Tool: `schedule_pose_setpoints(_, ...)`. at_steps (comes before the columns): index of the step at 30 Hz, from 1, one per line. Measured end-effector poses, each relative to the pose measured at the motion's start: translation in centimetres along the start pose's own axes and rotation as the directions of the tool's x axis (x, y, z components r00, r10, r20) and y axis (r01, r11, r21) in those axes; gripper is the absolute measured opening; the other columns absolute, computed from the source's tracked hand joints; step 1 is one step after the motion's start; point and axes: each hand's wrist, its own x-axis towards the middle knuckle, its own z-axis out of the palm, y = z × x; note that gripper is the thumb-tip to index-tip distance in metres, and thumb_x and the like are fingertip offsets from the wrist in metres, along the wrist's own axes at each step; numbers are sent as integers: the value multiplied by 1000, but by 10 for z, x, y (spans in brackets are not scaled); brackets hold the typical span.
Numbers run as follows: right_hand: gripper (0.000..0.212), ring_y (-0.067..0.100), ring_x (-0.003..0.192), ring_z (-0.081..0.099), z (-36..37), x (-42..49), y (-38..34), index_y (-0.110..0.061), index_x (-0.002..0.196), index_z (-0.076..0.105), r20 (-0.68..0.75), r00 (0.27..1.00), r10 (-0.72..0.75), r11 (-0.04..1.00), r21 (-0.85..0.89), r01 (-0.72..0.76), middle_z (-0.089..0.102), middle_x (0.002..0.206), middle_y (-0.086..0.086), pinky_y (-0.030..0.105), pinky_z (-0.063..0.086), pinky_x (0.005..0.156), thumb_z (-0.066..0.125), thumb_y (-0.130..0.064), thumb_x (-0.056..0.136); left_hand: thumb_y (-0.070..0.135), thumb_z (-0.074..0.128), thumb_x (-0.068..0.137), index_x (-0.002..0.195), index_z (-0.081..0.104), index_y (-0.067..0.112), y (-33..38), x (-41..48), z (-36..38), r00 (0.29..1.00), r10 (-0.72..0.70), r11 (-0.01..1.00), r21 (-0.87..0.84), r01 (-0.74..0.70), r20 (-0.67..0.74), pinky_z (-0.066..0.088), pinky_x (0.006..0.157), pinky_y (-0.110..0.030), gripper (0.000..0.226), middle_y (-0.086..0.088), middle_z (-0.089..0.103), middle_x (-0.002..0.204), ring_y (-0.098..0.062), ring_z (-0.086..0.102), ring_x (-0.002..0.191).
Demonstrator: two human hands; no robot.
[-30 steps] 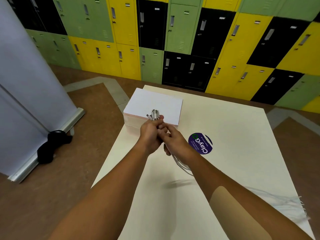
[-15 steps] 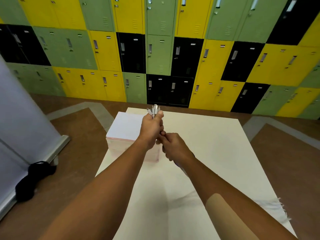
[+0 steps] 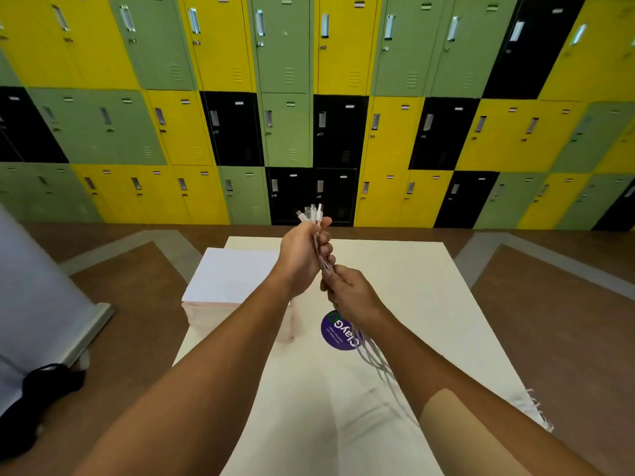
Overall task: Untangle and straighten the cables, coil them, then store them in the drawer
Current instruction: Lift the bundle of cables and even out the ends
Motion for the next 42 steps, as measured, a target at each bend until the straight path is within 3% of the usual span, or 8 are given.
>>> schedule_pose_setpoints(8, 43, 10, 41, 35, -34, -9, 4, -13, 70, 56, -23, 998, 61, 996, 58, -60, 43, 48, -4, 26, 27, 47, 44, -36, 105, 21, 39, 107, 105, 56, 4, -32, 7, 15, 999, -14, 1000, 1, 14, 48, 53, 76, -38, 24, -4, 53, 71, -17, 54, 63)
schedule_pose_setpoints(11, 50, 17, 40, 34, -40, -14, 12, -10, 71, 56, 3, 998, 68, 995, 71, -68, 41, 48, 7, 26, 30, 44, 46, -48, 102, 24, 39, 107, 95, 50, 9, -42, 7, 24, 1000, -18, 1000, 3, 18, -2, 51, 60, -32, 22, 0, 44, 61, -14, 43, 50)
schedule_pose_setpoints(15, 49, 15, 46, 43, -42, -18, 22, -13, 71, 63, 18, 995, 100, 995, 27, -100, 50, 53, 2, 27, 38, 51, 51, -53, 97, 27, 41, 106, 87, 49, 13, -47, 12, 31, 990, -10, 1000, -8, 9, -138, 29, 40, -21, 26, 6, 32, 52, -7, 26, 43)
schedule_pose_setpoints(19, 30, 12, 50, 40, -43, -23, 22, -7, 91, 65, 67, 992, 103, 973, 200, -114, 50, 62, 6, 25, 35, 50, 49, -30, 103, 30, 41, 106, 86, 51, 14, -40, 26, 28, 972, -22, 998, -64, 7, -234, 20, 36, -18, 27, 7, 33, 53, -5, 23, 42)
schedule_pose_setpoints(26, 23, 14, 54, 48, -47, -12, 20, -5, 109, 66, 125, 987, 105, 980, 153, -123, 64, 78, 6, 24, 43, 53, 44, -6, 103, 31, 39, 107, 82, 50, 16, -30, 38, 26, 968, 27, 1000, 2, -28, -248, 19, 35, -18, 31, 8, 36, 52, -4, 23, 40)
schedule_pose_setpoints(32, 25, 12, 41, 39, -55, -10, 22, -7, 98, 67, 86, 988, 126, 985, 107, -135, 55, 59, -1, 22, 34, 40, 47, -20, 104, 33, 40, 106, 83, 49, 16, -33, 38, 24, 971, 52, 998, -16, -58, -233, 23, 38, -19, 31, 5, 33, 57, -6, 24, 43)
schedule_pose_setpoints(38, 40, 11, 44, 37, -67, -13, 26, -9, 84, 65, 63, 989, 133, 984, 108, -139, 44, 52, -4, 24, 34, 44, 46, -38, 104, 36, 40, 106, 88, 51, 15, -37, 29, 26, 967, 56, 998, 24, -52, -249, 54, 56, -34, 30, 0, 56, 65, -15, 58, 54)
schedule_pose_setpoints(42, 48, 8, 46, 41, -63, -19, 34, -15, 73, 63, 37, 993, 116, 993, -21, -115, 50, 55, -4, 21, 34, 47, 49, -53, 99, 37, 40, 106, 84, 46, 16, -42, 28, 27, 944, 72, 997, -7, -79, -322, 31, 42, -22, 31, 1, 44, 64, -9, 34, 46)
